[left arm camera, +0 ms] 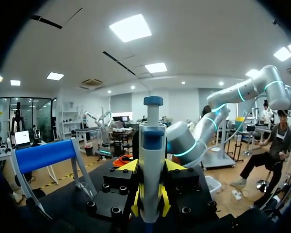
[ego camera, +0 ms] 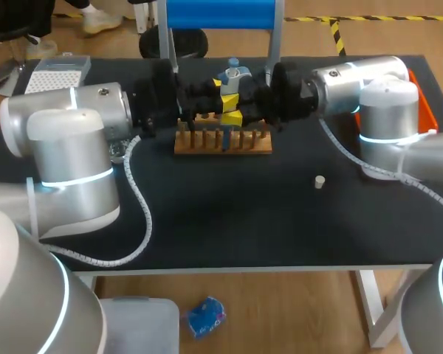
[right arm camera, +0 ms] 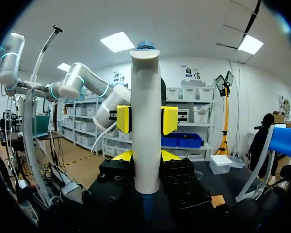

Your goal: Invert the test tube, pick up the pipette, mount the tip to pipette, aspirate from beaker and dispense into the tube, eject the tip, return the pipette, and cap with the stopper.

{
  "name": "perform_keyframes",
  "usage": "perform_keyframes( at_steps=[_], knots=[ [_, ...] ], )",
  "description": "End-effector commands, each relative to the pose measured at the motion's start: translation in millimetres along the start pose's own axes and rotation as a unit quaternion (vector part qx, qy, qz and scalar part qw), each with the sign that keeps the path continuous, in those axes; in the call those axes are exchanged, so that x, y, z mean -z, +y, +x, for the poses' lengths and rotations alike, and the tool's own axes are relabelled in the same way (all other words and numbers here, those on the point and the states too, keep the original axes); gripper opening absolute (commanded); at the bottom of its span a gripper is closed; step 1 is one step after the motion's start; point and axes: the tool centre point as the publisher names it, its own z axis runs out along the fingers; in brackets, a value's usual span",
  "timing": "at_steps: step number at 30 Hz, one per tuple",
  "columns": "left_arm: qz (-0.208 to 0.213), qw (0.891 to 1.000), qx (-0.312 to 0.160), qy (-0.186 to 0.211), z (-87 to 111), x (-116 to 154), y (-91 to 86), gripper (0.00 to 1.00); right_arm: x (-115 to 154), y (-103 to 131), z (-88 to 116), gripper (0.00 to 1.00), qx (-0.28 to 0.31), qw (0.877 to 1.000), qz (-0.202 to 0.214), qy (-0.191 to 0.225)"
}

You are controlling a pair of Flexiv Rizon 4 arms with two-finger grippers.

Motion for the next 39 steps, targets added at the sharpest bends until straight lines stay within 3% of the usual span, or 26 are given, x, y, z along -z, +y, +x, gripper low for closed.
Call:
perform_keyframes(
  at_steps=[1, 10, 11, 12, 22, 26, 33, 39],
  knots=[
    [0.0, 1.0, -0.001, 0.002, 3.0, -1, -0.2, 0.0, 1, 0, -4, 0.0, 0.0, 1.0, 0.001, 0.001],
    [0.0, 1.0, -0.002, 0.004, 2.3, -1, -0.9, 0.0, 2, 1, -4, 0.0, 0.001, 1.0, 0.003, 0.0],
    [0.0, 1.0, -0.002, 0.004, 2.2, -1, -1.1, 0.0, 2, 2, -4, 0.11, 0.002, 1.0, 0.001, -0.002],
    [0.001, 1.0, -0.002, 0.005, 2.1, -1, -1.6, 0.0, 3, 3, -3, 1.0, 0.001, 1.0, 0.0, -0.004],
    [0.004, 1.0, -0.004, -0.009, -12.1, 6, -21.0, 0.0, 18, 6, 3, 1.0, -0.013, 1.0, 0.019, -0.016],
    [-0.026, 0.999, 0.01, -0.023, -26.9, 11, -26.3, 0.0, 35, 10, 8, 1.0, -0.019, 0.999, 0.031, -0.035],
    [-0.053, 0.995, 0.028, -0.075, -57.8, 17, -35.3, 0.0, 65, 20, 13, 1.0, -0.019, 0.996, 0.05, -0.067],
    [-0.048, 0.986, 0.045, -0.151, -89.7, 19, -40.5, 0.0, 86, 26, 7, 1.0, -0.023, 0.995, 0.057, -0.083]
  ],
)
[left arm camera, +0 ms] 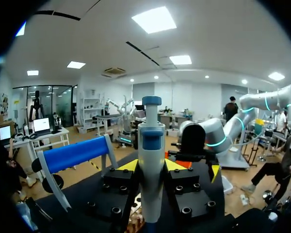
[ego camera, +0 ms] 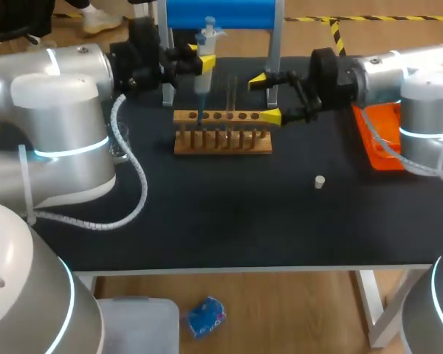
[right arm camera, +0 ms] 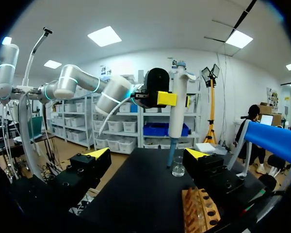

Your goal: Invert the test tube, pick up the pipette, mount the tip to pipette, aspirate from beaker and dispense into the tube, eject the tip, return the pipette, and cap with the stopper.

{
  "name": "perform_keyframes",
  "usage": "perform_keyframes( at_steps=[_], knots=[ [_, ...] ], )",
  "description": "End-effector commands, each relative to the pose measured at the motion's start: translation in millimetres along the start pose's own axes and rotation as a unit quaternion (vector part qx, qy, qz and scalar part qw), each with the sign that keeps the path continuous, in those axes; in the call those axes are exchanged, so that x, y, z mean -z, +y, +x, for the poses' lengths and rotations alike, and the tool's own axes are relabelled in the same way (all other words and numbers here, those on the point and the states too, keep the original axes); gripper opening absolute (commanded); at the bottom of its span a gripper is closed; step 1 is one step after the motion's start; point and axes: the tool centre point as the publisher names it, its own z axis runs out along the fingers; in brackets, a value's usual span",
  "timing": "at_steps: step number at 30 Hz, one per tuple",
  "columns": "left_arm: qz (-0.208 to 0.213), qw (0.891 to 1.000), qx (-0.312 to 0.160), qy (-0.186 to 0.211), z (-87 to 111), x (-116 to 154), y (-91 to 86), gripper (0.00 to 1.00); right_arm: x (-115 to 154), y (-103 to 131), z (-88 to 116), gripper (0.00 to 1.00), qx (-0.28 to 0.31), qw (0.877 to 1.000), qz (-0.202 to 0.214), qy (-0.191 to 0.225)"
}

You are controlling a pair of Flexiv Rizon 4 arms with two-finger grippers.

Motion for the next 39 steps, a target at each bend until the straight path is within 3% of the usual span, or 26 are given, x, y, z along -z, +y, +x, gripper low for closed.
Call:
perform_keyframes(
  at_steps=[1, 8, 29, 31, 39],
  knots=[
    [0.005, 0.998, 0.001, -0.057, -10.1, -14, -6.6, 0.0, 13, 7, 3, 1.0, 0.0, 1.0, 0.011, -0.018],
    [0.025, 0.988, 0.024, -0.152, -51.4, -23, -7.6, 0.0, 43, 13, -20, 1.0, 0.01, 0.999, 0.026, -0.042],
    [0.026, 0.988, 0.031, -0.152, -54.4, -24, -7.8, 0.0, 43, 13, -20, 1.0, 0.01, 0.999, 0.026, -0.042],
    [0.026, 0.988, 0.031, -0.152, -54.4, -24, -7.8, 0.0, 46, 14, -29, 1.0, 0.002, 0.997, 0.045, -0.065],
    [-0.022, 0.983, 0.054, -0.173, -89.5, -33, -5.6, 0.0, 57, 15, -53, 1.0, -0.028, 0.991, 0.058, -0.12]
  ],
)
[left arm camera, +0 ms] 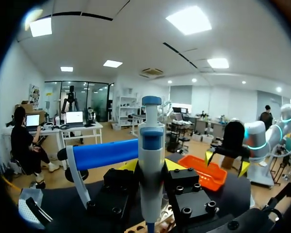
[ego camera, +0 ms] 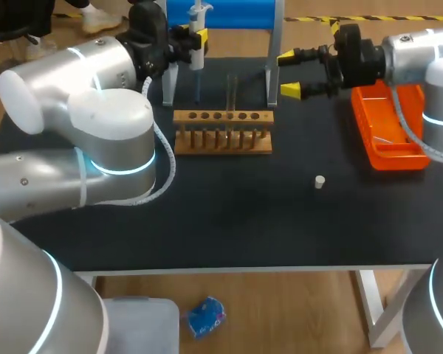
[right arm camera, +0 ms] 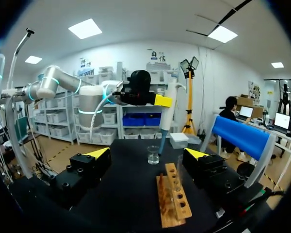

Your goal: Invert the test tube, pick up the pipette, mount the tip to pipette, aspirate from beaker and dispense into the tube, eject the tip, return the pipette, and cap with the stopper.

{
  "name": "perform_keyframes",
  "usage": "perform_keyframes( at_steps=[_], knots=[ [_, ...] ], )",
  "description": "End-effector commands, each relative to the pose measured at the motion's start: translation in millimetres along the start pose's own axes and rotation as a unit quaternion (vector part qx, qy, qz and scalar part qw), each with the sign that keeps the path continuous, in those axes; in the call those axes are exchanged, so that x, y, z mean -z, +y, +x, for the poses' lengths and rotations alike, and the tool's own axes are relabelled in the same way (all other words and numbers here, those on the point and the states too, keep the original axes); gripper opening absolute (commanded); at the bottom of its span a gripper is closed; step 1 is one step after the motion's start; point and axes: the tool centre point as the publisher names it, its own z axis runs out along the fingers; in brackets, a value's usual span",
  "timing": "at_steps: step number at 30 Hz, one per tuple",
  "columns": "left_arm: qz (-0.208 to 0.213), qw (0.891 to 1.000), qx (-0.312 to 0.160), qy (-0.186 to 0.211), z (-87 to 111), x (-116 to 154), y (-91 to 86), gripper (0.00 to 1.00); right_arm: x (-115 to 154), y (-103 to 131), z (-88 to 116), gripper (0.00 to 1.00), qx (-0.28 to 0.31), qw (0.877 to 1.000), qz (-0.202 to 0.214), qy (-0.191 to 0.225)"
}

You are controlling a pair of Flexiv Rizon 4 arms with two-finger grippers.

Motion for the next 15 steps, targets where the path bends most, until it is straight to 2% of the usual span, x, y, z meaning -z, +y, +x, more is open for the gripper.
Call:
perform_keyframes(
  at_steps=[1, 15],
  knots=[
    [-0.038, 0.999, 0.011, -0.015, -12.2, -17, -6.8, 0.0, 0, 2, -4, 1.0, -0.015, 1.0, 0.007, -0.022],
    [-0.096, 0.993, 0.047, -0.047, -59.0, -44, 3.1, 0.0, -7, -14, -64, 1.0, -0.096, 0.989, 0.027, -0.105]
  ],
)
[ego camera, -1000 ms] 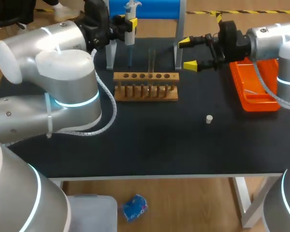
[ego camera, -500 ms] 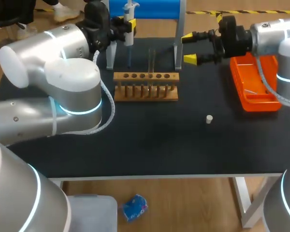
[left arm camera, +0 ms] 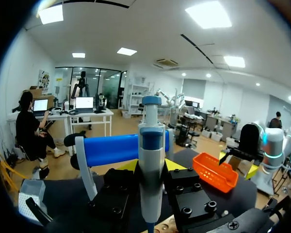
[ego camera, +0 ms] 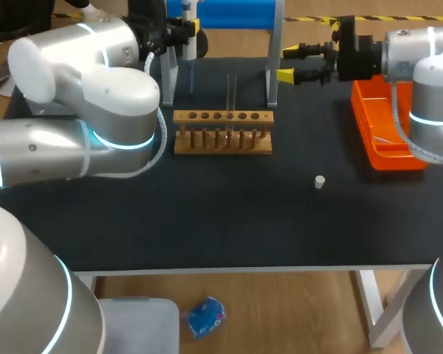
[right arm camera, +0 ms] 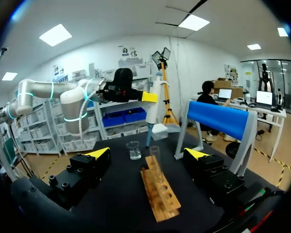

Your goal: Invert the test tube, pick up the pipette, mount the tip to pipette, aspirate from beaker and dispense into the tube, eject the tip, return the pipette, and cap with the stopper.

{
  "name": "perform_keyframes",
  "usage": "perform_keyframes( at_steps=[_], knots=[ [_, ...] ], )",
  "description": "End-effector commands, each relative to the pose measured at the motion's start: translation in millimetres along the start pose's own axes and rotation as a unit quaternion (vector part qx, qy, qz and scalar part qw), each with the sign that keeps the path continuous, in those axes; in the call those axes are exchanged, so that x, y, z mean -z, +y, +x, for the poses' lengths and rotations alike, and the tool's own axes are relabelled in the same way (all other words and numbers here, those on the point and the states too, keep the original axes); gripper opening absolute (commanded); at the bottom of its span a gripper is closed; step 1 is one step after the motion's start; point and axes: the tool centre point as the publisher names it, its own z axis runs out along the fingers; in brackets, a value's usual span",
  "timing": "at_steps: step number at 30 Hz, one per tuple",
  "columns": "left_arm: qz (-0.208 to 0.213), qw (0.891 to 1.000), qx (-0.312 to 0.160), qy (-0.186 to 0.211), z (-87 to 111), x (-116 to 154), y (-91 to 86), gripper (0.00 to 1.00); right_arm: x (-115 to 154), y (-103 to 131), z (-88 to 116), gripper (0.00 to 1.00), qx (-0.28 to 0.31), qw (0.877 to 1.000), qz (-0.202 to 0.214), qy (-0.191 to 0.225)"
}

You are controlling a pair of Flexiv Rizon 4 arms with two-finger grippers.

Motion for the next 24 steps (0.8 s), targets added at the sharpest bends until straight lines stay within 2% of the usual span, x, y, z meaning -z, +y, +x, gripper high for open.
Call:
perform_keyframes(
  at_steps=[1, 12, 24],
  knots=[
    [-0.049, 0.999, 0.006, -0.007, -7.1, -10, -4.1, 0.0, -13, 4, -15, 1.0, -0.011, 1.0, 0.006, -0.014],
    [-0.072, 0.996, 0.019, -0.038, -32.2, -25, 3.2, 0.0, -39, 8, -54, 1.0, -0.037, 0.997, 0.022, -0.063],
    [-0.075, 0.996, 0.021, -0.049, -45.2, -37, 4.1, 0.0, -71, 18, -81, 1.0, -0.029, 0.994, 0.034, -0.101]
  ],
)
